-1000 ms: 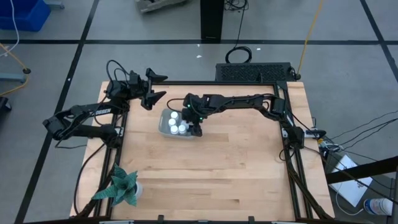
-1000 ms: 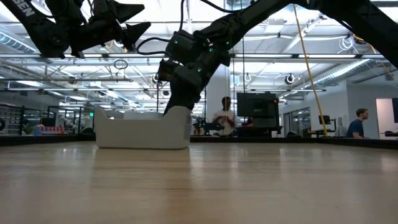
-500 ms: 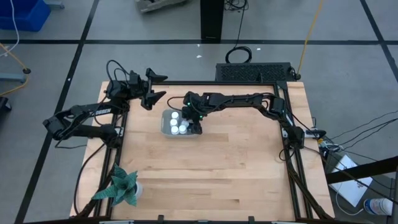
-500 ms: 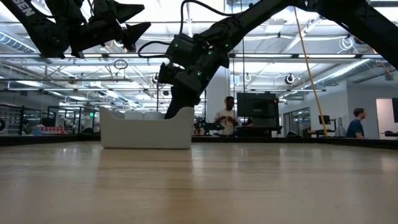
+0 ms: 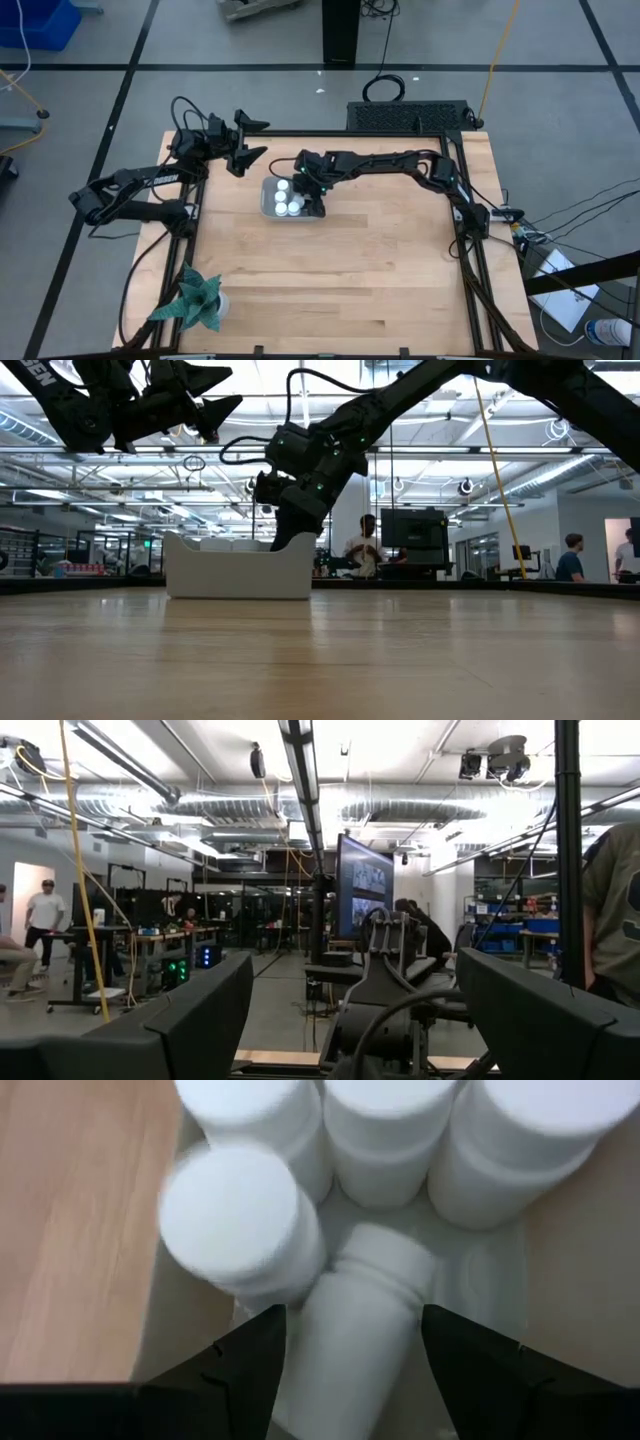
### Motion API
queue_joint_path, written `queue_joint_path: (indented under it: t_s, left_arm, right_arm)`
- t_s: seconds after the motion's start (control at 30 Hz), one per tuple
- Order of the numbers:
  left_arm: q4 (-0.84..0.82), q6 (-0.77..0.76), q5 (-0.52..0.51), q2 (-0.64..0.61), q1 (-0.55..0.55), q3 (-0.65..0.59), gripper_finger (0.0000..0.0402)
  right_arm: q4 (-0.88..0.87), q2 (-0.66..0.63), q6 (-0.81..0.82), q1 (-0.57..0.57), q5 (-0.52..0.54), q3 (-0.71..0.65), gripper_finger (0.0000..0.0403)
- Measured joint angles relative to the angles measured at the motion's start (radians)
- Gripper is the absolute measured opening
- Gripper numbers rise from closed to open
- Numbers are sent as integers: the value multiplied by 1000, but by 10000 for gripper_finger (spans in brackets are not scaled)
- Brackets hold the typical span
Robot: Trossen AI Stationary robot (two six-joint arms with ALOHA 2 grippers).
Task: Pick and place pill bottles into a basket
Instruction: Adjust the white pill bottle in the gray bin
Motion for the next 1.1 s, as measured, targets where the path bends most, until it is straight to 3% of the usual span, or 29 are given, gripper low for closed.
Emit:
queue_joint_path:
  t_s: [0.3,0.53,0.93,1.1]
  left_arm:
    - [0,0,0,0,0,0,351]
    - [0,0,0,0,0,0,351]
    - [0,0,2,0,0,0,351]
    - [0,0,2,0,0,0,351]
  right_arm:
    - [-13,13,5,1,0,1,214]
    - [-8,13,-2,1,-2,1,118]
    - [13,13,-15,1,-11,3,5]
    - [9,13,-14,3,-11,2,36]
